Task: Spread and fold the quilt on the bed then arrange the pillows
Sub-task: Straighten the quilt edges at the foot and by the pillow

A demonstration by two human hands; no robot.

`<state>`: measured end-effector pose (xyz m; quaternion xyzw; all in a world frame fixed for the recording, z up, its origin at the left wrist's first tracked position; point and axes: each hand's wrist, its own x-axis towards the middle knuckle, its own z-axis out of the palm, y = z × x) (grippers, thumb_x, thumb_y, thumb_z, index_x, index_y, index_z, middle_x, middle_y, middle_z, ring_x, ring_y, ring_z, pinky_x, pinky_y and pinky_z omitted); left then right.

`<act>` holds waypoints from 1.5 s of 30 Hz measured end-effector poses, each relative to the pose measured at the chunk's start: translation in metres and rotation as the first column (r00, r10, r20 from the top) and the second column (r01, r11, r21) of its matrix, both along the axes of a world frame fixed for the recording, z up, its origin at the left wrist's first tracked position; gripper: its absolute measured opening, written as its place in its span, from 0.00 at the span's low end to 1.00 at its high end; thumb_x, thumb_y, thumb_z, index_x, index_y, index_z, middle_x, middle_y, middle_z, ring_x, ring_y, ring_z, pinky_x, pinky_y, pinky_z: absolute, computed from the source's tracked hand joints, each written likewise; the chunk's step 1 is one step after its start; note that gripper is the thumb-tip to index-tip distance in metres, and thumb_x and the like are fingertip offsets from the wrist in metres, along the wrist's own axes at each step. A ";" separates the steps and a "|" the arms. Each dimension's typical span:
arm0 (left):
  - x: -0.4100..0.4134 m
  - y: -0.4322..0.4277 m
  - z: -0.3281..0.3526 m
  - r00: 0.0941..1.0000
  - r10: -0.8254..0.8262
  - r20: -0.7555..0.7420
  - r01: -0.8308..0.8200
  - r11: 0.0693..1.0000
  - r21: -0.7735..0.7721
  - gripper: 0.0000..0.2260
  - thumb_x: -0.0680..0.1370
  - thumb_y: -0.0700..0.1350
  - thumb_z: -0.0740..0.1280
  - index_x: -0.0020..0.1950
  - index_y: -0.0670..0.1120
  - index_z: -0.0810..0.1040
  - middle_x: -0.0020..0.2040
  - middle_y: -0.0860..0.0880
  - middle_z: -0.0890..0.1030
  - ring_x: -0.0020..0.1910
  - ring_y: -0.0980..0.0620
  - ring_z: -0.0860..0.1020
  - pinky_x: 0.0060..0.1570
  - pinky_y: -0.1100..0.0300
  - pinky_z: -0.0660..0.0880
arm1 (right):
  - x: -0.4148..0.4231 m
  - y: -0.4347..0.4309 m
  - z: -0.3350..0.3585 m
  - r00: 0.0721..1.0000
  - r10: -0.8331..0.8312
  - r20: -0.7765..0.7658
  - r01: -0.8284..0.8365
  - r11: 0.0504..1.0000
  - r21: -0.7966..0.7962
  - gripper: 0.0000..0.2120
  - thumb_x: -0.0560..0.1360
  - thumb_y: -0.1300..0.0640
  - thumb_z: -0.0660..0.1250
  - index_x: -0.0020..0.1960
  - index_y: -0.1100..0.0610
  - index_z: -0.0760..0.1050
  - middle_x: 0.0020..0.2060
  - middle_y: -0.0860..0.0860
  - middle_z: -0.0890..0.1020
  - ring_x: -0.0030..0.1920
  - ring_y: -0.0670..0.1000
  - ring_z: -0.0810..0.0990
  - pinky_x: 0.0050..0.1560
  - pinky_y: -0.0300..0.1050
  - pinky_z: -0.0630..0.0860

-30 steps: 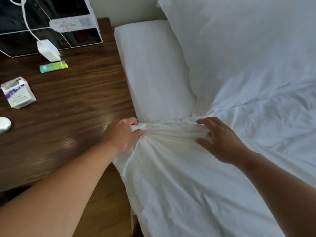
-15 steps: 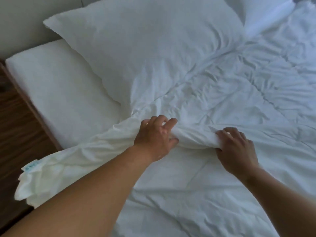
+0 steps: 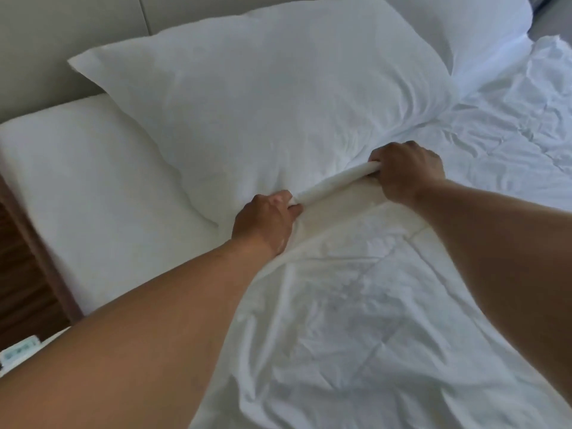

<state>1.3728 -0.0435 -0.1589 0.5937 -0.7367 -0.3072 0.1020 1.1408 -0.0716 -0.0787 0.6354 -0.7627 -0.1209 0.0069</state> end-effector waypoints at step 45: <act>-0.046 0.340 -0.007 0.284 -0.872 0.398 0.931 0.350 0.102 0.33 0.77 0.67 0.44 0.79 0.60 0.37 0.81 0.50 0.39 0.80 0.48 0.45 0.76 0.47 0.56 | 0.067 0.664 -0.080 0.473 -0.799 0.372 0.823 0.551 0.136 0.38 0.76 0.31 0.46 0.80 0.49 0.54 0.81 0.50 0.53 0.80 0.53 0.52 0.79 0.59 0.50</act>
